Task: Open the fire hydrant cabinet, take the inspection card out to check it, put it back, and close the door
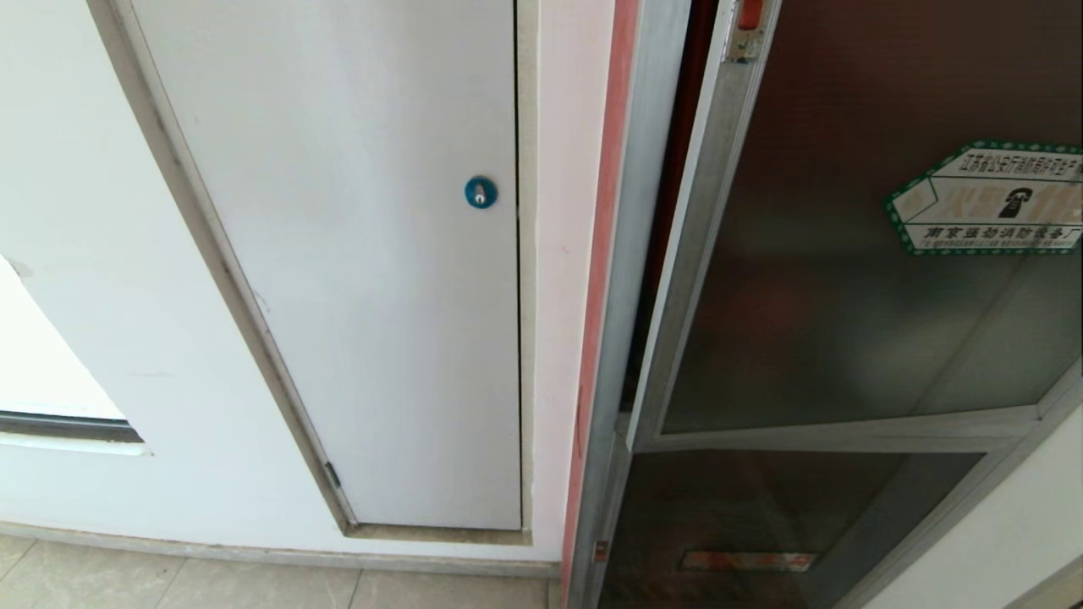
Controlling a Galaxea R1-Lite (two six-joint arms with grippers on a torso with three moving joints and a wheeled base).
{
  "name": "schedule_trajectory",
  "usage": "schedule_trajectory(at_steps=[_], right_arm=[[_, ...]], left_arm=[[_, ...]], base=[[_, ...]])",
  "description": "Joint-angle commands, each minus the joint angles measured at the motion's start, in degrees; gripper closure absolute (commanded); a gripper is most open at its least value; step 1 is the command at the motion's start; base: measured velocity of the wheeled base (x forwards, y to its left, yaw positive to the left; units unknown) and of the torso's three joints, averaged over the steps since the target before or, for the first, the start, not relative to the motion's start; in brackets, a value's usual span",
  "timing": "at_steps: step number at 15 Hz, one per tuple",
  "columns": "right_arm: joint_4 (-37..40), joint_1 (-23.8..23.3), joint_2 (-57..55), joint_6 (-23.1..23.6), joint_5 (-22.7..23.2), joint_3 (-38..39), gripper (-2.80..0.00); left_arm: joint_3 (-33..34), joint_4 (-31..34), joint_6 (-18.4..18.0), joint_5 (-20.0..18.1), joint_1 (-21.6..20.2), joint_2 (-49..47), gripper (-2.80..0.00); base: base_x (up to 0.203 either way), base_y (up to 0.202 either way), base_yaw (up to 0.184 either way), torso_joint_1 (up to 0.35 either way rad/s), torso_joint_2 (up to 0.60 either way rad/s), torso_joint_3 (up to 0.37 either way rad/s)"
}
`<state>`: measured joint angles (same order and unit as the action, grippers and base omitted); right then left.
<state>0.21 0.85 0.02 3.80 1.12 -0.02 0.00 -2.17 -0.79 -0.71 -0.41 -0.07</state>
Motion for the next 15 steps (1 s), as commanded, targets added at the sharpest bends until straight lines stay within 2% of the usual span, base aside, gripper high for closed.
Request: schedule_trajectory(at_steps=[1, 13, 15], right_arm=[[-0.03, 0.11, -0.11, -0.36, 0.02, 0.01, 0.0], [-0.12, 0.08, -0.14, -1.73, -0.15, 0.02, 0.0], [-0.21, 0.03, -0.11, -1.69, -0.15, 0.02, 0.0]], left_arm=[[0.79, -0.03, 0.0, 0.0, -0.02, -0.01, 0.0], [0.61, 0.05, -1.26, 0.0, -0.02, 0.0, 0.0], [-2.2, 0.21, -1.41, -0.49, -0.02, -0.31, 0.0]], base=[[0.0, 0.0, 0.0, 0.0, 0.0, 0.0], [0.0, 0.0, 0.0, 0.0, 0.0, 0.0], [0.0, 0.0, 0.0, 0.0, 0.0, 0.0]])
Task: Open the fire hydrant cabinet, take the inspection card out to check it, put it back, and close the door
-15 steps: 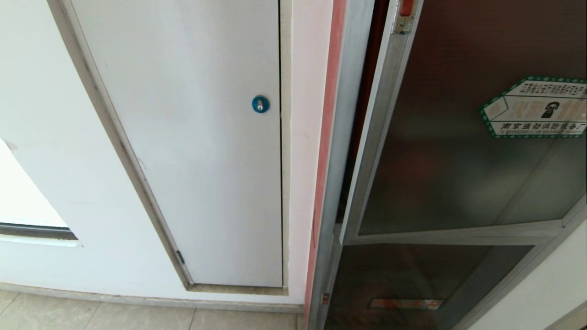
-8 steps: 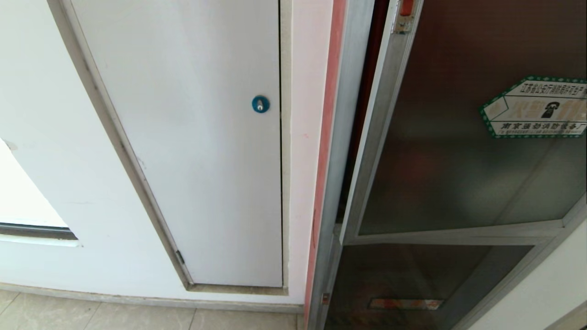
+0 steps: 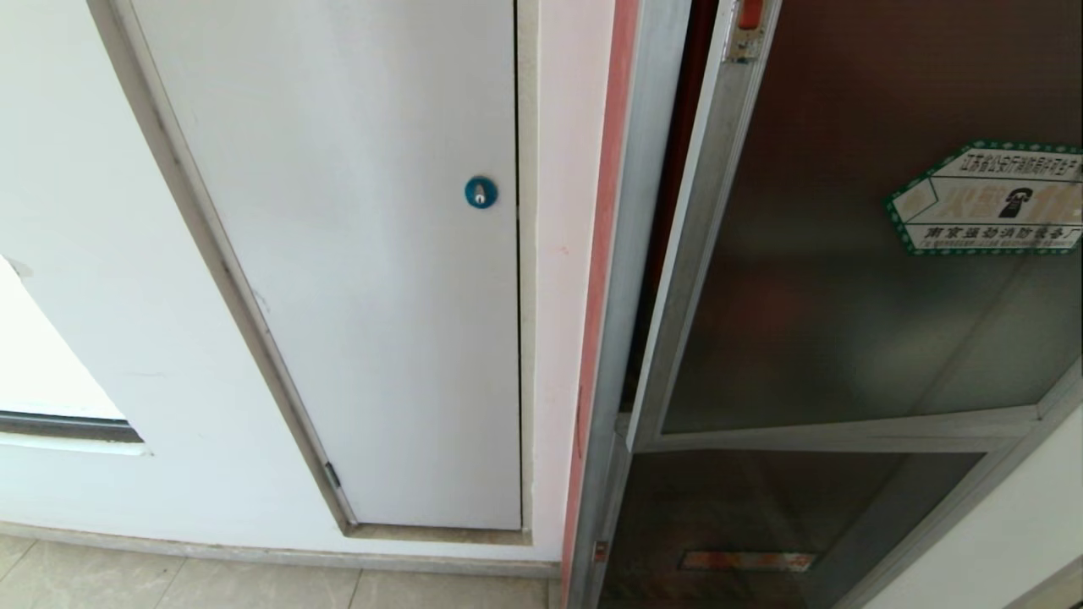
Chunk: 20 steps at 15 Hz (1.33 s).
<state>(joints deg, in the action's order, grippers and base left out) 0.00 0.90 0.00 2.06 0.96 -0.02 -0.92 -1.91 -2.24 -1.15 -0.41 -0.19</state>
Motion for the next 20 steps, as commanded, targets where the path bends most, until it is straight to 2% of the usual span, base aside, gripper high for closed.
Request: schedule_trajectory(at_steps=[1, 4, 7, 9, 10, 14, 15, 18, 20], right_arm=[[0.0, 0.03, -0.09, 0.05, 0.0, 0.02, 0.0], [0.07, 0.0, -0.09, 0.05, 0.0, 0.02, 0.0], [0.0, -0.02, -0.09, 0.05, 0.0, 0.02, 0.0], [0.0, -0.02, -0.09, 0.05, 0.0, 0.02, 0.0], [0.0, 0.0, -0.09, 0.05, 0.0, 0.02, 0.0], [0.0, 0.0, -0.09, 0.05, 0.0, 0.02, 0.0], [0.0, 0.06, -0.18, 0.05, 0.0, 0.02, 0.0], [0.09, 0.03, -0.14, 0.05, 0.0, 0.02, 0.0], [0.09, -0.02, -0.18, 0.05, 0.0, 0.02, 0.0]], left_arm=[[-3.26, 0.03, 0.41, -0.21, -0.02, -1.91, 0.0], [-10.04, -0.2, 2.68, -0.9, 1.22, -13.13, 0.0], [-19.37, -0.17, 6.38, -5.36, 7.86, -24.21, 0.0], [-24.15, -0.24, 7.27, -8.98, 9.5, -32.31, 0.0], [-26.7, -0.25, 7.91, -11.74, 9.86, -36.28, 0.0], [-37.42, -0.31, 10.65, -28.4, 10.95, -51.91, 0.0], [-40.03, -0.62, 11.63, -30.52, 12.44, -55.7, 0.0], [-44.91, -7.83, 16.5, -32.99, 19.73, -65.97, 0.0], [-46.5, -14.94, 17.91, -33.48, 23.89, -72.84, 0.0]], base=[[0.0, 0.0, 0.0, 0.0, 0.0, 0.0], [0.0, 0.0, 0.0, 0.0, 0.0, 0.0], [0.0, 0.0, 0.0, 0.0, 0.0, 0.0], [0.0, 0.0, 0.0, 0.0, 0.0, 0.0], [0.0, 0.0, 0.0, 0.0, 0.0, 0.0], [0.0, 0.0, 0.0, 0.0, 0.0, 0.0], [0.0, 0.0, 0.0, 0.0, 0.0, 0.0], [0.0, 0.0, 0.0, 0.0, 0.0, 0.0], [0.0, 0.0, 0.0, 0.0, 0.0, 0.0]])
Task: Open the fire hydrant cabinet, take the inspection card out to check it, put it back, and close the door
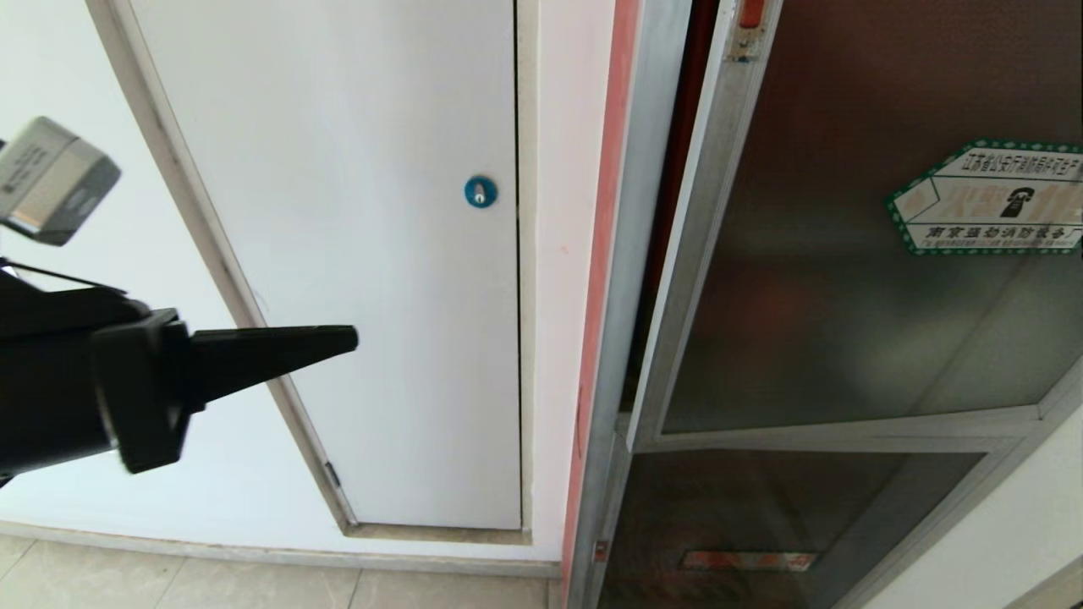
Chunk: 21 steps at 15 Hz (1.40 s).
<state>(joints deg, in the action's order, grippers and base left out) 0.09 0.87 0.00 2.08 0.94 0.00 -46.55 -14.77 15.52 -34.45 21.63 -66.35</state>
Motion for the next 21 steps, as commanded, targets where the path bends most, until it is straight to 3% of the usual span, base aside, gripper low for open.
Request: schedule_trajectory(at_steps=[1, 5, 10, 21], right_arm=[[0.0, 0.1, -0.18, 0.02, 0.03, -0.08, 0.0], [0.0, 0.1, -0.18, -0.06, 0.03, -0.09, 0.0], [0.09, 0.1, -0.18, 0.01, 0.03, -0.06, 0.0], [0.09, 0.1, -0.18, 0.02, 0.03, -0.09, 0.0]], left_arm=[[-1.35, -5.76, 0.51, -0.29, 3.61, -10.06, 0.0], [-6.57, -14.13, 1.0, -0.35, 8.32, -21.97, 0.0], [-15.44, -22.24, 1.22, -0.36, 9.2, -33.68, 0.0], [-29.48, -22.58, 1.01, 0.46, 14.75, -46.07, 0.0]], base=[[0.0, 0.0, 0.0, 0.0, 0.0, 0.0], [0.0, 0.0, 0.0, 0.0, 0.0, 0.0], [0.0, 0.0, 0.0, 0.0, 0.0, 0.0], [0.0, 0.0, 0.0, 0.0, 0.0, 0.0]])
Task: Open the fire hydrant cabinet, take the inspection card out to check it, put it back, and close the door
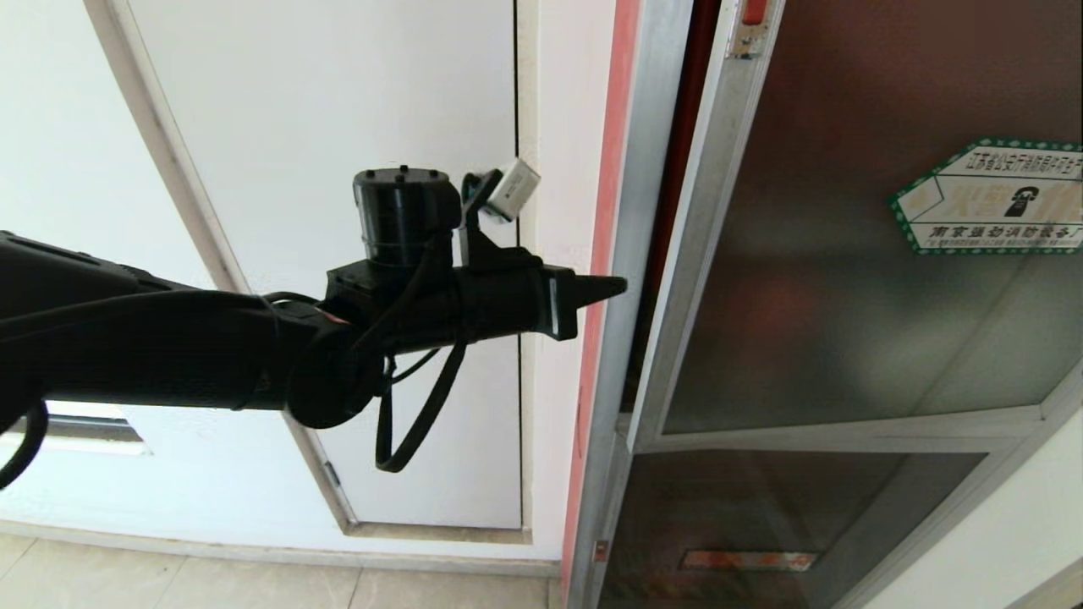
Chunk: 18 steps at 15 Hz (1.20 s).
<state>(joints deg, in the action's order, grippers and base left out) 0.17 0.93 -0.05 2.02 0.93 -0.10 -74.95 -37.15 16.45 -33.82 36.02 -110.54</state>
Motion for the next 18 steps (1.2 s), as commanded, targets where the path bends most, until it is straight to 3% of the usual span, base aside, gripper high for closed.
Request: schedule_trajectory(at_steps=[1, 18], right_arm=[[0.01, 0.04, -0.13, 0.0, 0.03, 0.01, 0.0], [0.01, -0.01, -0.13, -0.26, -0.05, 0.01, 0.0]], left_arm=[[-2.81, 0.04, 0.08, -0.02, 0.41, -3.29, 0.0], [-19.44, 5.21, -1.27, 1.78, 0.98, -15.97, 0.0]], base=[[0.0, 0.0, 0.0, 0.0, 0.0, 0.0], [0.0, 0.0, 0.0, 0.0, 0.0, 0.0]])
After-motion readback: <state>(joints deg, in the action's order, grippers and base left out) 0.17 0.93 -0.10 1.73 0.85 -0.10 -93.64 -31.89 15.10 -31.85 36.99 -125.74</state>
